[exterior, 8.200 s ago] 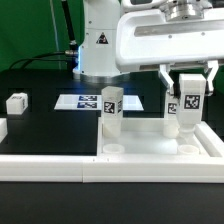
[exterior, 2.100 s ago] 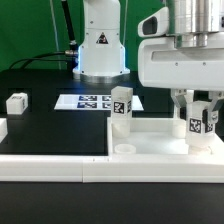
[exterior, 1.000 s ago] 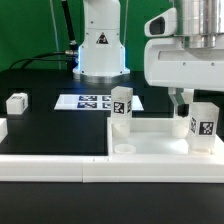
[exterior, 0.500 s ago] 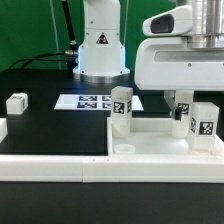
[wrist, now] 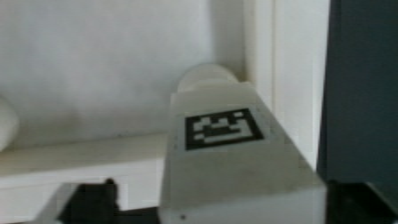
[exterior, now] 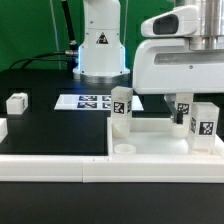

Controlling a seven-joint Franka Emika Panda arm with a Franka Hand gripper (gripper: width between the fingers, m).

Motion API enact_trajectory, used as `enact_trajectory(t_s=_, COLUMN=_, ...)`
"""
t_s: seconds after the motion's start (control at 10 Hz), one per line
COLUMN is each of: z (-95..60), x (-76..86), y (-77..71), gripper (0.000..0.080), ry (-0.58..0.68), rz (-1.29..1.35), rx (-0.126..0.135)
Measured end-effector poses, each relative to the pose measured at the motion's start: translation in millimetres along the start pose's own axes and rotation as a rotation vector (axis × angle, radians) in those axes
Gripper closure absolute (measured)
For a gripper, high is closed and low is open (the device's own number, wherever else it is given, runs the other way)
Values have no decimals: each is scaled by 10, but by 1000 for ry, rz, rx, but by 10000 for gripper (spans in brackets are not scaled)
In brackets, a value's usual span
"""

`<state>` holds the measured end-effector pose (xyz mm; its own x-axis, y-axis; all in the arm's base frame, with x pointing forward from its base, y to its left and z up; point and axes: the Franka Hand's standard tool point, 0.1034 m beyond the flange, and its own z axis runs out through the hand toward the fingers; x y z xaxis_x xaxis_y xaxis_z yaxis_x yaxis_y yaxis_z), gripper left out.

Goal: Assemble square table

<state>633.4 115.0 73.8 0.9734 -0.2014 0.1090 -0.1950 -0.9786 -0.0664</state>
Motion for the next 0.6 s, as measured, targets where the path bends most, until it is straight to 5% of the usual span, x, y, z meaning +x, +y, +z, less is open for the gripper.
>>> enact_trajectory(t_s=0.1, z=0, x=0, y=-1, gripper=366, ry=0, rz=73, rx=0)
enact_trajectory(t_s=0.2, z=2, x=-2, y=2, gripper=511, ry=-1, rz=134, rx=0)
enact_trajectory(t_s=0.6, z=2, x=7, y=55, gripper=511, ry=-18, rz=628, rx=-11)
